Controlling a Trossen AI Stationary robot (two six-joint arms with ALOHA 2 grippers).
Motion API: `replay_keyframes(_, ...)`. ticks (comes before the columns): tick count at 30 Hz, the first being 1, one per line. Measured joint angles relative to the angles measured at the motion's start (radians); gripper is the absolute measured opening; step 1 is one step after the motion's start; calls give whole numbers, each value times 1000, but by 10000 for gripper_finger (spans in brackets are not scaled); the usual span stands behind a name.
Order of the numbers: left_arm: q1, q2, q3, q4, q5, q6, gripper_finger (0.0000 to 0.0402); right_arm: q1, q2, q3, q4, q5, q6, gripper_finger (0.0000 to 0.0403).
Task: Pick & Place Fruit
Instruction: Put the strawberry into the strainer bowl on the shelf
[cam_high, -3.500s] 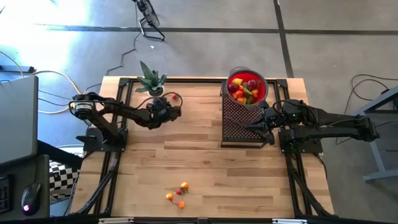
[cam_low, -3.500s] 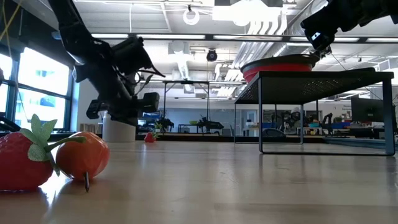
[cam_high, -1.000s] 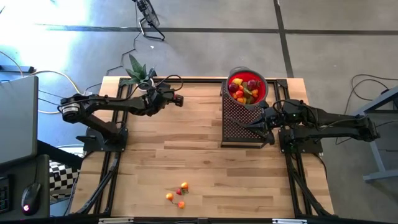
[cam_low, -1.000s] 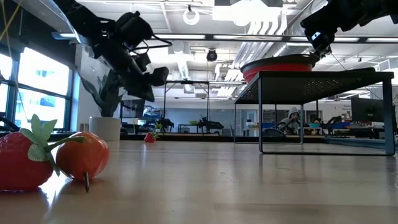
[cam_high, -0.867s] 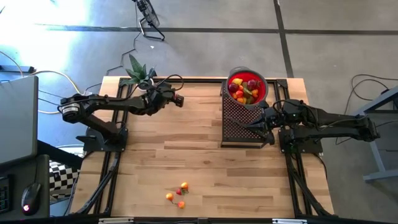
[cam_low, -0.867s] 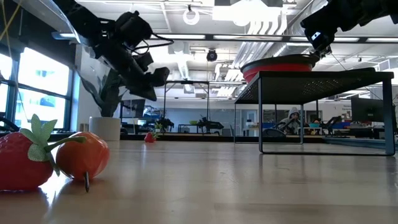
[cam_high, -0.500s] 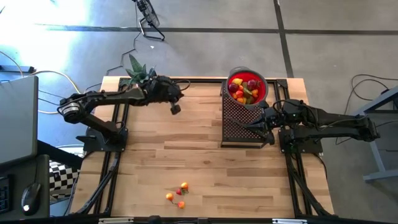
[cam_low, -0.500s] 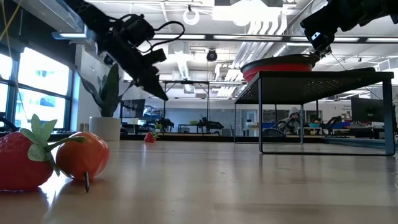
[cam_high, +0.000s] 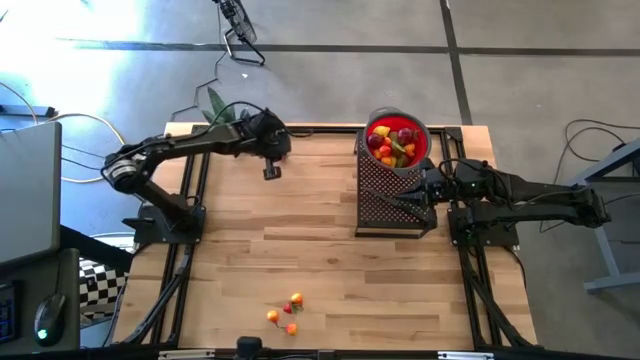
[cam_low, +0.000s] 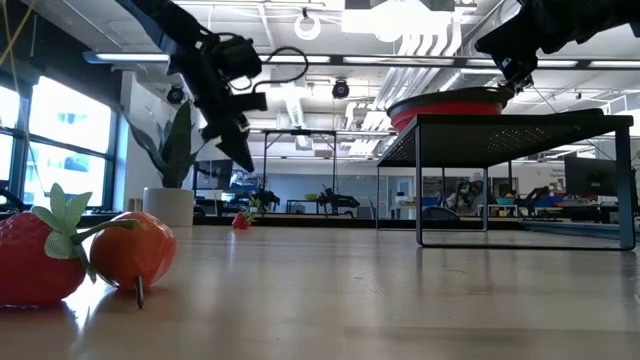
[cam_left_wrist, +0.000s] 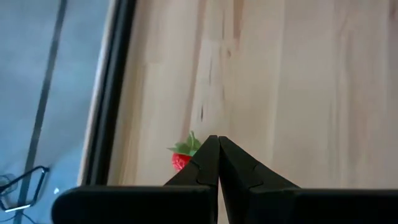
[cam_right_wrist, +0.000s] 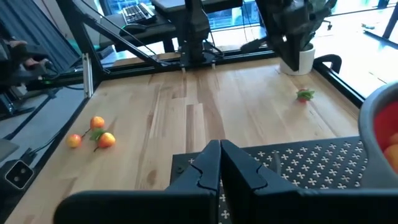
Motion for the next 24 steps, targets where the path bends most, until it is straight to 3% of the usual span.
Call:
replay_keyframes(13, 14, 113, 0, 50, 22, 142, 0, 0, 6, 0, 0, 3, -4, 5)
replay_keyframes(18, 17, 122, 0, 101, -21, 145, 1, 0, 6, 0, 0, 3, -7, 5)
replay_keyframes(24, 19, 122, 0, 164, -32, 158, 43, 0, 6, 0, -1, 3, -7, 5)
